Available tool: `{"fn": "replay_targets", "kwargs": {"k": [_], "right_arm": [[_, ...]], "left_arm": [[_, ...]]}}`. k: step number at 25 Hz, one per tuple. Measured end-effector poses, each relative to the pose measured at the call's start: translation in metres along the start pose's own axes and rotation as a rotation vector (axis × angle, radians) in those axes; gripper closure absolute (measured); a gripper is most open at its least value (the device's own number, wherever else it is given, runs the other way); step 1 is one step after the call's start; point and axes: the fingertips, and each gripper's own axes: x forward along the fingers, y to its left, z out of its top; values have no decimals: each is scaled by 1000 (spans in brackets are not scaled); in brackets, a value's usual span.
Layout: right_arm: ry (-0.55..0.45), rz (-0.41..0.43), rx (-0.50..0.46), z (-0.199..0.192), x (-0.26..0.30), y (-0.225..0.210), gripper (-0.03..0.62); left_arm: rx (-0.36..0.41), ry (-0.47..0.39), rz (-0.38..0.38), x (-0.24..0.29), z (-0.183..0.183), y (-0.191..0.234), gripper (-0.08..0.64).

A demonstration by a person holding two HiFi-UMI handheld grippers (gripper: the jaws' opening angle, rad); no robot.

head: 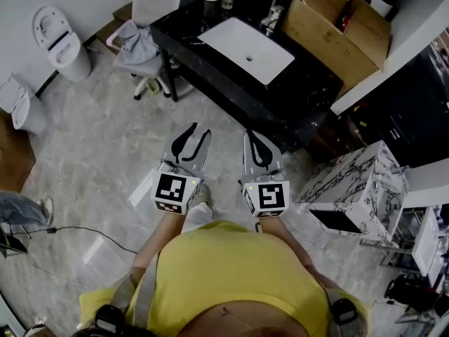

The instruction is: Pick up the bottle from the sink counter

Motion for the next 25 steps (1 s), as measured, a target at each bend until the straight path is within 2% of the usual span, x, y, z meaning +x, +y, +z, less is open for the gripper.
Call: {"fn": "replay_targets", "kwargs": {"k": [10,19,25], "right_arm": [[4,-53,-7,-6,103,-13,591],[25,-80,-25,-14,143,-20,591],[30,-69,-28,-18,171,-26,591]], "left_arm": [[8,-32,-72,73,5,79,416],[-6,-47,-80,101,2,116,396],[-16,-47,-70,120,-2,138,387]]}}
